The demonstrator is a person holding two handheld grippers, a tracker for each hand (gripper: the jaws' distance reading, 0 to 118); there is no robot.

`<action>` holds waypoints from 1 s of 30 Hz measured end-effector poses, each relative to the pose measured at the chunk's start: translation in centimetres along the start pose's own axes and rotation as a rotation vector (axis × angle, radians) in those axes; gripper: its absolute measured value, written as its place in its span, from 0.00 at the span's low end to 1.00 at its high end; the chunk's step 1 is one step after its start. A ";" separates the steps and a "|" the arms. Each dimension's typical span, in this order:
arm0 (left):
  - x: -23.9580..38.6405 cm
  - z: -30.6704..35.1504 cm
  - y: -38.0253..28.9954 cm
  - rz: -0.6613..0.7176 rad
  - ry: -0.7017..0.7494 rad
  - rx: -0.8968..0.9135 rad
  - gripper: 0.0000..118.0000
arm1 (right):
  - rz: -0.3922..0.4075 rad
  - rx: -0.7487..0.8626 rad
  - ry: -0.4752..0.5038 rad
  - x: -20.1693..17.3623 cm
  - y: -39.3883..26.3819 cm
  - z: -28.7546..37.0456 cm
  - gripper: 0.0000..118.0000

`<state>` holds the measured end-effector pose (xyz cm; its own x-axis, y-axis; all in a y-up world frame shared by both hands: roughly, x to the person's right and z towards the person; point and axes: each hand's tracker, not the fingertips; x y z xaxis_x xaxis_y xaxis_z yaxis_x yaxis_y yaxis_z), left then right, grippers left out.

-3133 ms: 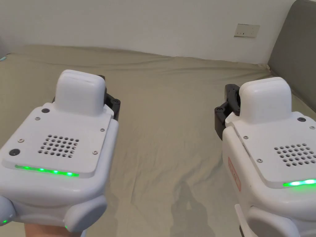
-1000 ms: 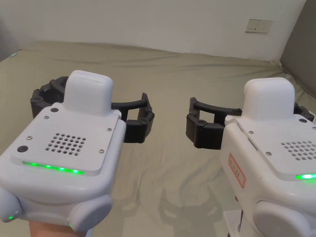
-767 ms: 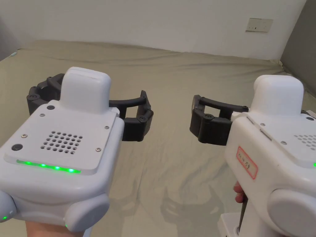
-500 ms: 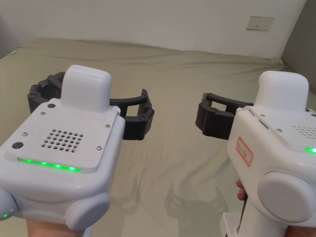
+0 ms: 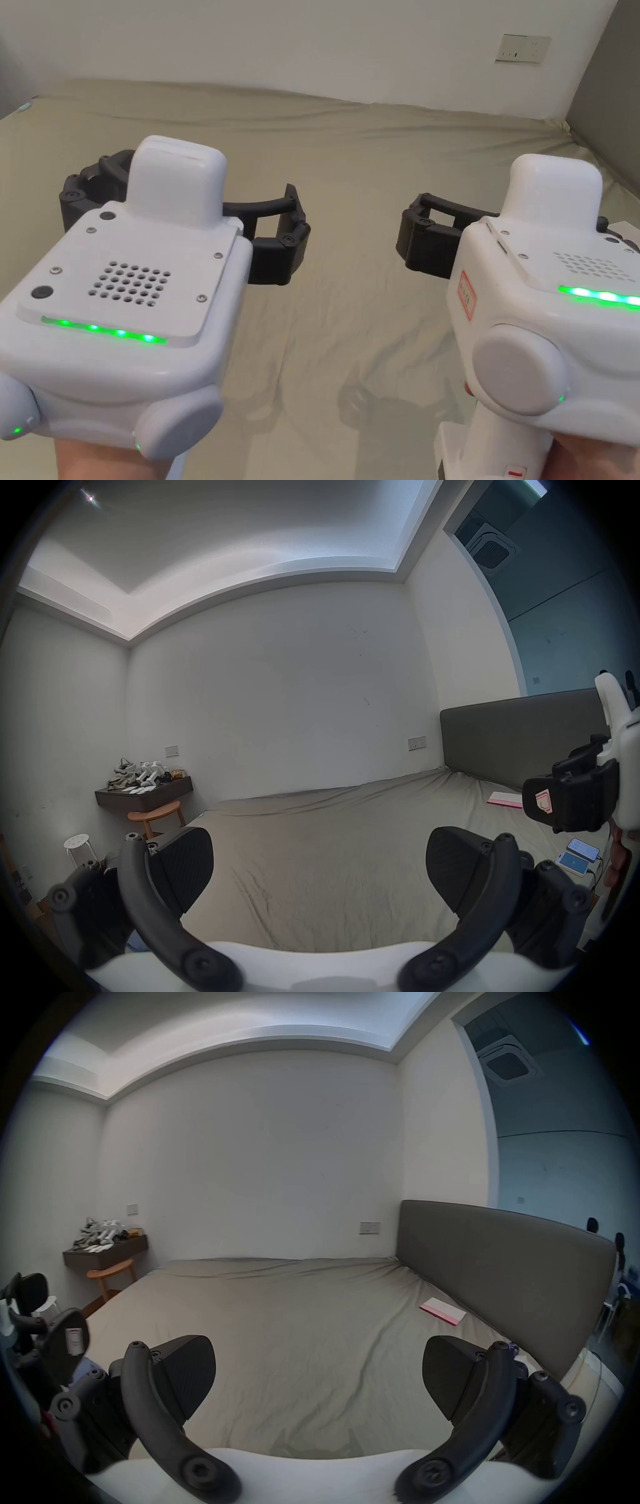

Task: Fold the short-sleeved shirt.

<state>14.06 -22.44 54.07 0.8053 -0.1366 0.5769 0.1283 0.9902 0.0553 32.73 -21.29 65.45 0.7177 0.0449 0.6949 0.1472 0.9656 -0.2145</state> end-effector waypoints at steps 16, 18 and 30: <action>-0.1 0.2 -0.3 0.007 0.033 0.045 1.00 | 0.179 0.252 0.122 0.1 -1.2 1.8 1.00; -0.1 0.2 -0.3 0.008 0.032 0.046 1.00 | 0.170 0.247 0.135 0.2 -1.1 1.8 1.00; 0.0 0.4 -0.5 -0.004 0.037 0.055 1.00 | 0.148 0.239 0.158 0.2 -1.4 1.9 1.00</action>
<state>13.79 -22.90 54.42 0.8261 -0.1405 0.5458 0.1004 0.9896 0.1029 31.33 -22.16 67.18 0.8191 0.1670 0.5489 -0.1171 0.9852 -0.1250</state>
